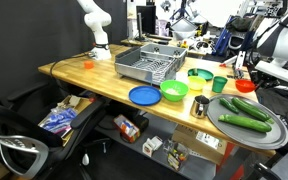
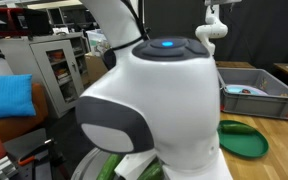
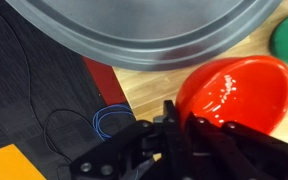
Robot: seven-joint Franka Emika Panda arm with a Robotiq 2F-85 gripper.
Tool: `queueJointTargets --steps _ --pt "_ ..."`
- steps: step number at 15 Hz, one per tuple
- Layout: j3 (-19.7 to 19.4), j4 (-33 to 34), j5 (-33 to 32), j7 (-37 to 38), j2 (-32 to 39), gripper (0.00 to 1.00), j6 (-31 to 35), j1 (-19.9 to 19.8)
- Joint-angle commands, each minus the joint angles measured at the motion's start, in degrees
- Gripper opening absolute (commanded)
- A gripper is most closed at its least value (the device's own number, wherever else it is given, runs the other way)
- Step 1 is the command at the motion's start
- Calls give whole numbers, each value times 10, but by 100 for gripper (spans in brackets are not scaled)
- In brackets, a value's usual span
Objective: Pick up the orange bowl and move it to the right.
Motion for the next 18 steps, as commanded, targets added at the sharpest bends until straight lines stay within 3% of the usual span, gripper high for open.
queueJointTargets --steps 1,5,11,12,13,15,18 --pt "32 52 24 -4 39 2 -35 -56" --pt "40 83 22 -2 75 2 -26 -78" --pt "31 102 20 -2 99 2 -26 -56" --pt "32 101 20 -4 96 8 -27 -56" --pt "33 100 20 -5 95 33 -30 -56" --pt "33 96 22 -5 94 40 -38 -55" --pt "34 88 22 -10 92 62 -42 -55"
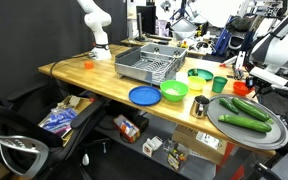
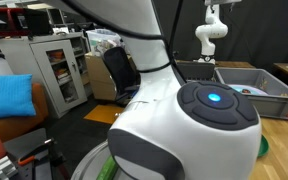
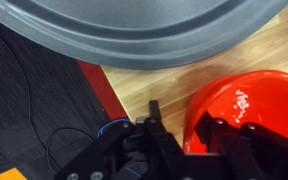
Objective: Pick up the orange bowl and move it to the right.
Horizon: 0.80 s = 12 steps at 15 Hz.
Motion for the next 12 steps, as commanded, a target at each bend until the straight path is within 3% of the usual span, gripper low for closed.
queueJointTargets --steps 1,5,12 --pt "7 -7 13 -16 -6 69 -10 -5" --pt "32 -28 18 -38 -26 96 -12 -28" --pt "110 -86 48 -91 -86 100 -6 -121"
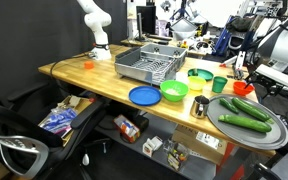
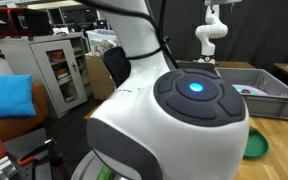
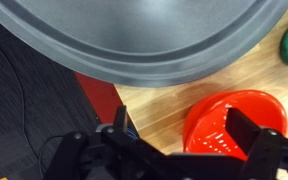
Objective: Pick up the orange bowl and move it to the right.
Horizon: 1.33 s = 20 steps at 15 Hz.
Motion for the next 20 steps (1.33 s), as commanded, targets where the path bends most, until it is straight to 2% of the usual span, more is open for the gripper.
queueJointTargets --steps 1,6,12,14,19,20 --pt "60 -39 30 -50 -40 100 -1 -69" --pt "155 -80 68 -134 -86 100 3 -155" --pt "249 -130 76 -250 -112 100 -8 -223" --pt "256 -158 60 -272 -124 100 -1 -221" --pt "240 -245 5 -288 -196 100 -28 -182" --pt "247 -216 23 -284 -151 100 -7 -195"
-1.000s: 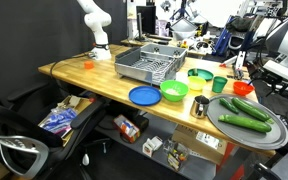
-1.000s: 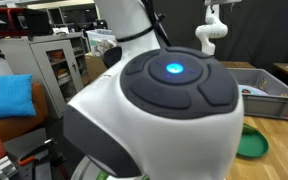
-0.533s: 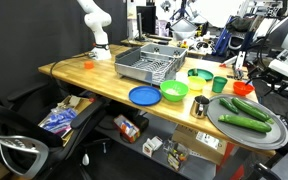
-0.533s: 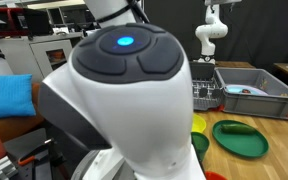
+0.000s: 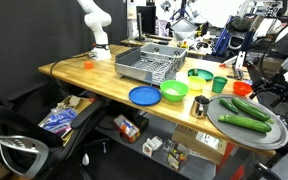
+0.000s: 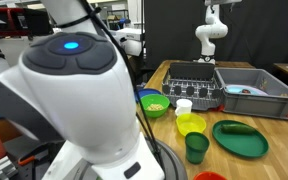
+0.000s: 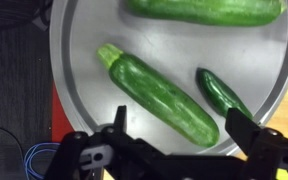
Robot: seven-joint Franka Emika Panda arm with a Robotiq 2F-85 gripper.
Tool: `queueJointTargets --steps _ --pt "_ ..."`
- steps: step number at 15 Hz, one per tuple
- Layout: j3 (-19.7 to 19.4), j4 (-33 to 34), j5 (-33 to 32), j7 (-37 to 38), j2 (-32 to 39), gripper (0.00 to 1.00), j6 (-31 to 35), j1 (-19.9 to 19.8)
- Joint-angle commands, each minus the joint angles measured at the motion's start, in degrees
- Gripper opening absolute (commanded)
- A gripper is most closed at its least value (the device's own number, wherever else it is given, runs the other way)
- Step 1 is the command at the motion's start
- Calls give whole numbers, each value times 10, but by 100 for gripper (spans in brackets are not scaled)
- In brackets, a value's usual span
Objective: Pick up the orange bowl and move it to the right.
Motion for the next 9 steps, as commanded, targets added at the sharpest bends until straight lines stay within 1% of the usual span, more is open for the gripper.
queueJointTargets --steps 1,9 --pt "0 -9 -2 3 -8 100 0 3" --pt "-1 -1 -2 3 -1 100 1 2"
